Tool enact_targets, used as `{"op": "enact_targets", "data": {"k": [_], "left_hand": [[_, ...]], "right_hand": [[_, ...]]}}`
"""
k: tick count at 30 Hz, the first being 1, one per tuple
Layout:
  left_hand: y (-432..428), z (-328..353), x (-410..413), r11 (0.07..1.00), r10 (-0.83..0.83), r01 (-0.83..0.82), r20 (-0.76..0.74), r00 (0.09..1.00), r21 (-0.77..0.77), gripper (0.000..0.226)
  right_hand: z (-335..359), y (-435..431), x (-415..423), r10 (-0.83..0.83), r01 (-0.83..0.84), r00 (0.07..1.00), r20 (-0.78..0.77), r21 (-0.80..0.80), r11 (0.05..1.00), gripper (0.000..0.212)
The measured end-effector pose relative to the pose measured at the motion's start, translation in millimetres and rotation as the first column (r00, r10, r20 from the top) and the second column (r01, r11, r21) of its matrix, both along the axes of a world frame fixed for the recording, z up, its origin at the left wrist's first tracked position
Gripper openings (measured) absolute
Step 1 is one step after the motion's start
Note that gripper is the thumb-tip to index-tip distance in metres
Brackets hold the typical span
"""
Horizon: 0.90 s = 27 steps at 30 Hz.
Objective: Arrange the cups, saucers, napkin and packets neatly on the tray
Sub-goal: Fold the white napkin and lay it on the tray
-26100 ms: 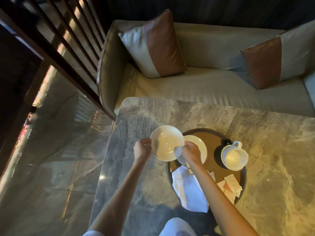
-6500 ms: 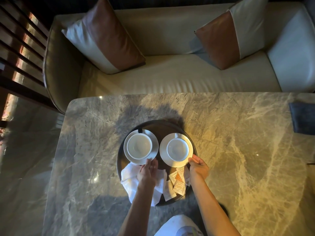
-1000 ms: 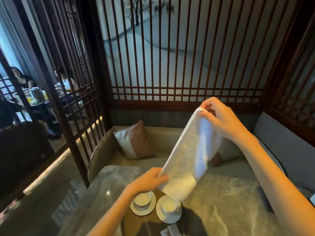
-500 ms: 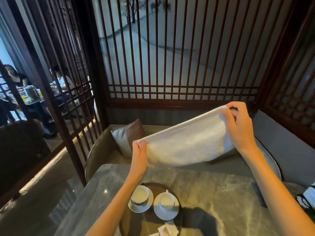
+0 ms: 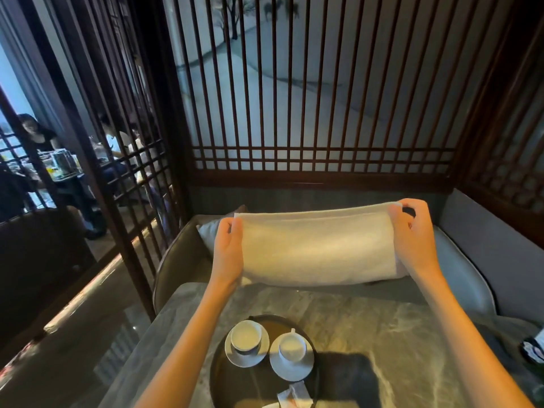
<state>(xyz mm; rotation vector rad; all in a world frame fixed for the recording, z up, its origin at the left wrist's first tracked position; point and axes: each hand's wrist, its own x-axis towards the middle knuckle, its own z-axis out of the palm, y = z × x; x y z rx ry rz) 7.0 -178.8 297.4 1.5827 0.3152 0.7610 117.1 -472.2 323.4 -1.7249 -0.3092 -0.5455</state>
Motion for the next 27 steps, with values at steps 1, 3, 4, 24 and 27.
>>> {"op": "enact_targets", "data": {"k": [1,3,4,24,27], "left_hand": [[0.5,0.6,-1.2,1.000,0.004,-0.004,-0.013,1.000,-0.016,0.043],[1.2,1.1,-2.6,1.000,0.011,-0.012,-0.028,1.000,-0.021,0.042],[1.5,1.8,-3.5,0.999,0.009,-0.010,-0.026,1.000,-0.033,0.041],[-29.4,19.3,0.4,0.936,0.004,0.042,-0.130,0.992,0.348,0.016],[-46.8,25.0,2.8,0.918,-0.094,0.139,-0.138,0.986,0.372,0.007]], "right_hand": [[-1.5,-0.1,1.4,0.011,-0.011,1.000,-0.023,0.013,1.000,0.020],[-2.9,1.1,3.1,0.042,-0.041,0.998,-0.044,0.028,0.999,0.018],[-3.3,2.1,3.4,0.060,-0.058,0.997,-0.052,0.036,0.998,0.016],[35.0,24.6,-31.8,0.373,-0.400,0.916,-0.150,-0.435,0.807,0.024],[47.4,34.6,-47.8,0.470,-0.560,0.823,-0.318,-0.586,0.586,0.033]]}}
